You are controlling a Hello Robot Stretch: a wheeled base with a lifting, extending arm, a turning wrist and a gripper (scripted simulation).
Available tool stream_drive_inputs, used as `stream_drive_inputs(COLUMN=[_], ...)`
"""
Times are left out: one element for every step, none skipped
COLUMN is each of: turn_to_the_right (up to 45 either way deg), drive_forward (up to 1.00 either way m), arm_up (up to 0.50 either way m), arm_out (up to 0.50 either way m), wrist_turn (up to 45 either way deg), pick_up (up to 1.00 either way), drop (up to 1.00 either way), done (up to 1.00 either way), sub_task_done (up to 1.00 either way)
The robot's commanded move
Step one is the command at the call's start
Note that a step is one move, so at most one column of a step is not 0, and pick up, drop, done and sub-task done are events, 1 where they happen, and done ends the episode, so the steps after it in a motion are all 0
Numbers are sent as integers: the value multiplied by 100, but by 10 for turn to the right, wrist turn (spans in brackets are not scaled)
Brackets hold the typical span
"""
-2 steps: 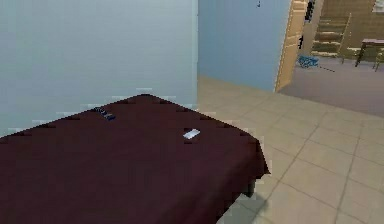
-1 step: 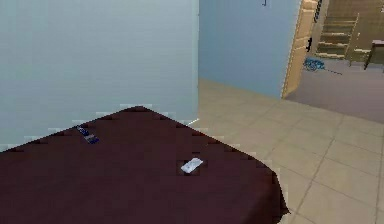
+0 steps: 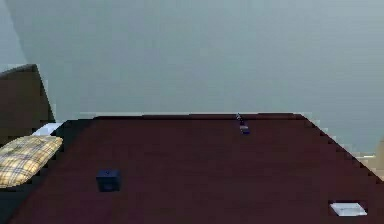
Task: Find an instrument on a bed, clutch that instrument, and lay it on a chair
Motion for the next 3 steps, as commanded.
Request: stream_drive_inputs(turn_to_the_right=[-450,-450,-240], drive_forward=[0,0,0], arm_up=[0,0,0], arm_out=[0,0,0], wrist_turn=[0,0,0], pick_up=[0,0,0], drop=[0,0,0], done=[0,0,0], sub_task_done=[0,0,0])
